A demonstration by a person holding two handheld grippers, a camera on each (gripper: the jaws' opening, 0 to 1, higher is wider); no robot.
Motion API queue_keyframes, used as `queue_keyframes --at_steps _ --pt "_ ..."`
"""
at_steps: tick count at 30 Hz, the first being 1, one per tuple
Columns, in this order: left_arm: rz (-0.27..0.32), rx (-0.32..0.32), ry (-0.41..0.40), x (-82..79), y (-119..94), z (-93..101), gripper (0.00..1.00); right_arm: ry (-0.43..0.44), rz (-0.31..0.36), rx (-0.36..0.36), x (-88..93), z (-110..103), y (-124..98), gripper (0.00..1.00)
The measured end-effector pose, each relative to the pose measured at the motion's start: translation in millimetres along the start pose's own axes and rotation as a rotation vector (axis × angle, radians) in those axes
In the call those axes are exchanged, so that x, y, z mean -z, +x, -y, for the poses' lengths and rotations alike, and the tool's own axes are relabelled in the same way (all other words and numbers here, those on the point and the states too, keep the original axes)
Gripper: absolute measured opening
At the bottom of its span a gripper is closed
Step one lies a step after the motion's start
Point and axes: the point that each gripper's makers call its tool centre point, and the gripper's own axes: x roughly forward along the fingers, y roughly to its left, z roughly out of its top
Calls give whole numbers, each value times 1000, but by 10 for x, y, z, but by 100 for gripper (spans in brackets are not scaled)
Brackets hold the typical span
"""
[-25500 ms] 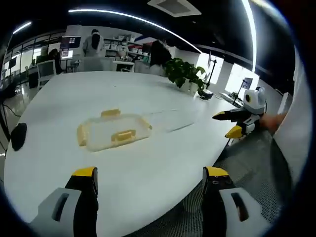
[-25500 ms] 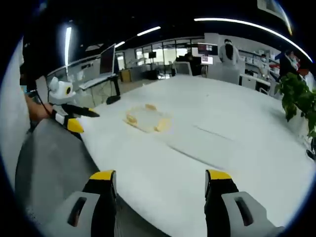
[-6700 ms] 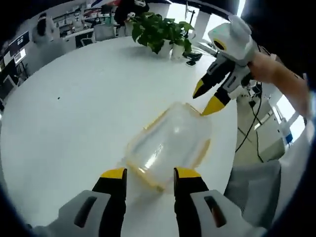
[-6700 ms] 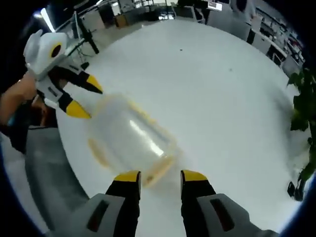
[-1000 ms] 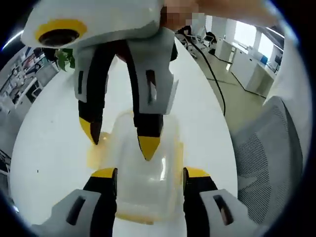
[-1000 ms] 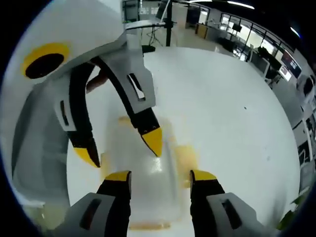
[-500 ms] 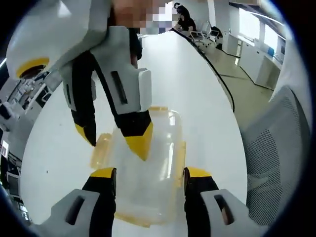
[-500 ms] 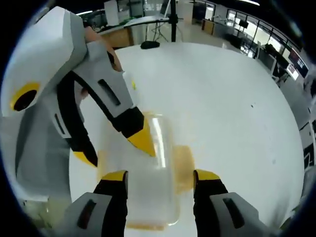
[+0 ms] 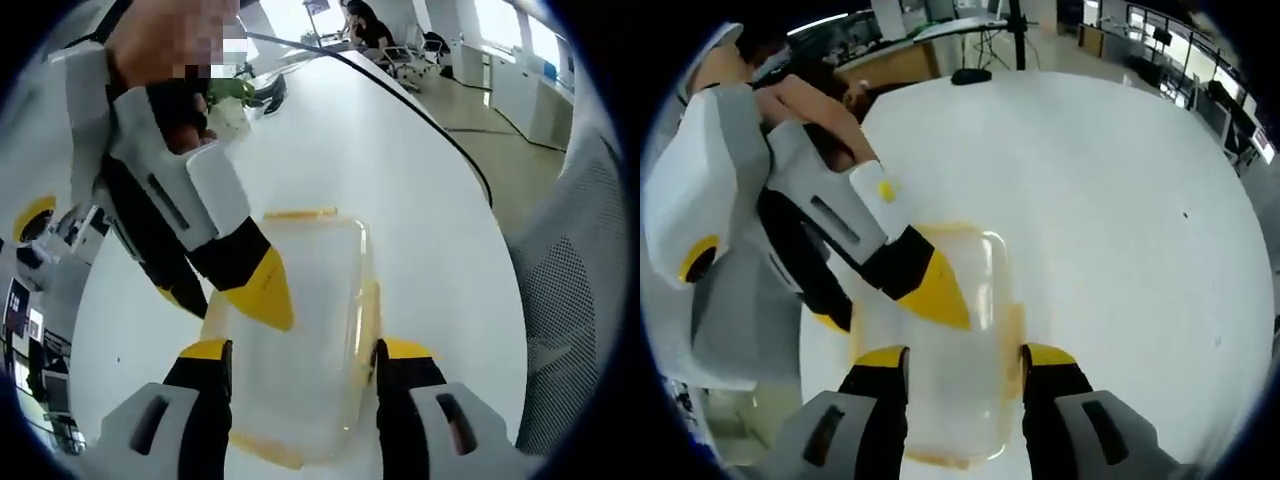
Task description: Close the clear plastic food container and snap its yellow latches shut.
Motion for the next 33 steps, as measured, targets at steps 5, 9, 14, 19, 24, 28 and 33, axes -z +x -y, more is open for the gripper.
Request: queue_keyframes --at_steps 5,9,14,19,24,28,33 --pt "3 -27 8 3 10 -18 56 -8 -21 -19 13 -11 -1 43" --pt "-17 -36 8 3 21 -24 52 -4 -44 -23 9 -16 10 41" --pt "-27 -52 22 8 59 25 49 30 -100 -52 -26 -42 55 38" --pt "-21 -48 20 7 63 36 49 28 -130 -68 -3 -34 55 40" --pt "-18 -52 33 2 31 31 50 31 -82 -64 21 -38 31 41" --pt "-16 -47 38 4 17 19 51 29 -68 -66 25 -35 29 42" --pt "-25 -40 45 2 3 5 51 31 -67 -65 31 -35 30 42"
